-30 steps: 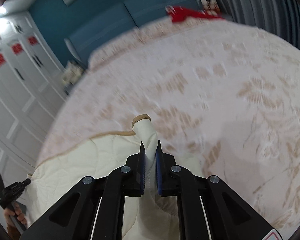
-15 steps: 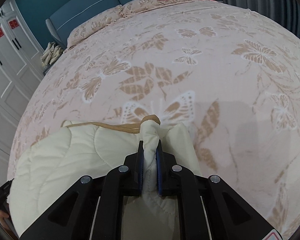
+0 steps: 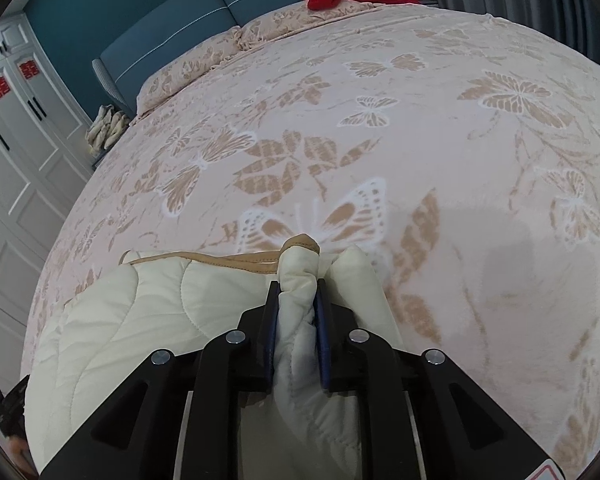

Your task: Fold large clothes

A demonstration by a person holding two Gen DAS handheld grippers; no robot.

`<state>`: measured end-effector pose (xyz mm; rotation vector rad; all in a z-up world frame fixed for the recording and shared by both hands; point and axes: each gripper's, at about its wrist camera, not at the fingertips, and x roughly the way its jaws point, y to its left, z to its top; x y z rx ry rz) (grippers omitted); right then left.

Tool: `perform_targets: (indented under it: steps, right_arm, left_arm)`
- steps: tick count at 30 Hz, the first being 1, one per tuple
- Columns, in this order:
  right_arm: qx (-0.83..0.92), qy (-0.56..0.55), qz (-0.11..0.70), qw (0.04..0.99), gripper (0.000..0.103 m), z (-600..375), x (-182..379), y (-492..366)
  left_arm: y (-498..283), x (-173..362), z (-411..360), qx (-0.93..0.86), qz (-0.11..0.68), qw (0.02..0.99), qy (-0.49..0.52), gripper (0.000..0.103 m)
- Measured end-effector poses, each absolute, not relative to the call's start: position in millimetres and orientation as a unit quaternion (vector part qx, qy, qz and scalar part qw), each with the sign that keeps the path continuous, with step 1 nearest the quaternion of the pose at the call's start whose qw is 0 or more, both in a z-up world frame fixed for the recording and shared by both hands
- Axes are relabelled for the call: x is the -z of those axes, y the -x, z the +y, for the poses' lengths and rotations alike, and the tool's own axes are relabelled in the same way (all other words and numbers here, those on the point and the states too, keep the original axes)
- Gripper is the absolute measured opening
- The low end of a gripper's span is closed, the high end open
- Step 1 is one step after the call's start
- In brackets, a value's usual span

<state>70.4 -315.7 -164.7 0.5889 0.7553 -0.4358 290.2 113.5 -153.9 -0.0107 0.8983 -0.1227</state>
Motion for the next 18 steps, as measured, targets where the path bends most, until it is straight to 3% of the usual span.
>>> perform_targets:
  steps: [1,3,4,5,8,12,18]
  right_arm:
    - [0.214,-0.279,0.361,0.864,0.016,-316,159,-69]
    - [0.238,-0.286,0.352,0.859,0.033,-318,144,-62]
    - [0.256,-0.301,0.326,0.859,0.037,-320,130,-49]
    - [0.267,-0.307,0.307,0.860,0.044,-321,119,-39]
    - [0.269,-0.286,0.280,0.876,0.045,-313,83,-25]
    - [0.178,-0.236,0.300,0.907,0.045,-260,54,-56]
    - [0.047,-0.142,0.375,0.915,0.045,-158,71,-125]
  left_arm:
    - [-290,152,114,0.058,0.435,0.899,0.004,0.022]
    - [-290,142,118,0.050,0.439,0.897,0.001,0.032]
    - [-288,131,123,0.036,0.437,0.899,0.001,0.047]
    - [-284,117,130,0.027,0.427,0.904,0.009,0.052]
    - [-271,77,142,0.030,0.396,0.917,0.031,0.052]
    - [-265,34,103,0.102,0.380,0.919,0.043,0.052]
    - [-263,58,-9,0.181,0.414,0.890,-0.061,0.052]
